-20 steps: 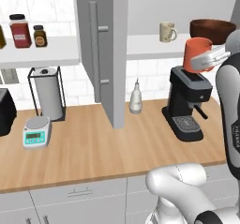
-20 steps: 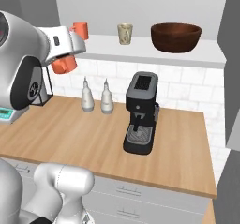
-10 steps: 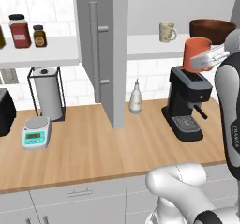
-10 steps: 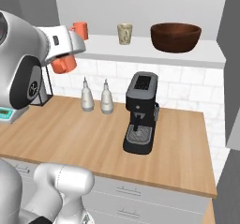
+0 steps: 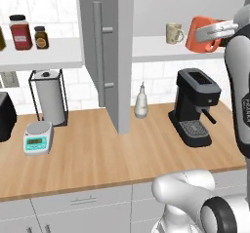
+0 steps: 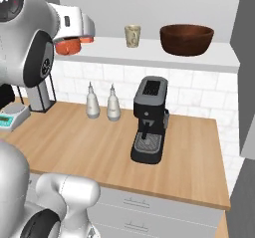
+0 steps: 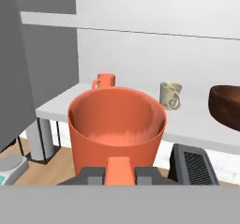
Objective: Gather all objects into one cabinet and sort the glasses and bowls to opposite sides.
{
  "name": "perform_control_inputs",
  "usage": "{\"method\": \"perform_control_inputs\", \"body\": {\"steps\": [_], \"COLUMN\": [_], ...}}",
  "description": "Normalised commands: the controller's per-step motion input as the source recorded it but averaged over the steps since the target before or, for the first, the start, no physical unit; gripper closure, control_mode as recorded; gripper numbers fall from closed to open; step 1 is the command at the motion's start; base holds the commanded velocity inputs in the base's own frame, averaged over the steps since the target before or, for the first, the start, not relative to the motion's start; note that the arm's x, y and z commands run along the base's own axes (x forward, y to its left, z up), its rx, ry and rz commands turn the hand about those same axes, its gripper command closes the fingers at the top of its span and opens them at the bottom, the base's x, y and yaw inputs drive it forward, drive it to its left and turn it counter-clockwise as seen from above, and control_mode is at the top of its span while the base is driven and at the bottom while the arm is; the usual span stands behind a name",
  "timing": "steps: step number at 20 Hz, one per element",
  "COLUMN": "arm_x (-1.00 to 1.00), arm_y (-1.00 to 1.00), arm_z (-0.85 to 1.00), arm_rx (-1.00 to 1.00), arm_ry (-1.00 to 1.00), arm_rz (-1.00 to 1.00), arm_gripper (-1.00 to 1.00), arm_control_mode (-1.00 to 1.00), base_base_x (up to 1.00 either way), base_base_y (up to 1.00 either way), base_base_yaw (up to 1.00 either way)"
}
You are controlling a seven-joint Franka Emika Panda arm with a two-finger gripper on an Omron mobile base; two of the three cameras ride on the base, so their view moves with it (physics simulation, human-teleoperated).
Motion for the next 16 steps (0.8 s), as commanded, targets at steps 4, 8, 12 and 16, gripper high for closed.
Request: {"method": "perform_control_inputs", "body": {"steps": [4,8,12,16], "arm_x": [0.44,0.05,0.07,0.28], "arm_y": [0.25,0.22,0.04,-0.18], "arm_z": [-0.06,-0.58,-0.86,-0.08], "arm_rx": [-0.02,-0.21,-0.01,0.28], "arm_ry": [0.04,0.00,0.03,0.00], "arm_rz": [-0.10,-0.13,-0.01,0.00], "arm_gripper": [1.00,1.00,1.00,1.00], "arm_control_mode": [-1.00,-1.00,-1.00,-1.00], "base_base_x": [0.00,0.00,0.00,0.00], "base_base_y": [0.00,0.00,0.00,0.00], "base_base_yaw": [0.00,0.00,0.00,0.00]}}
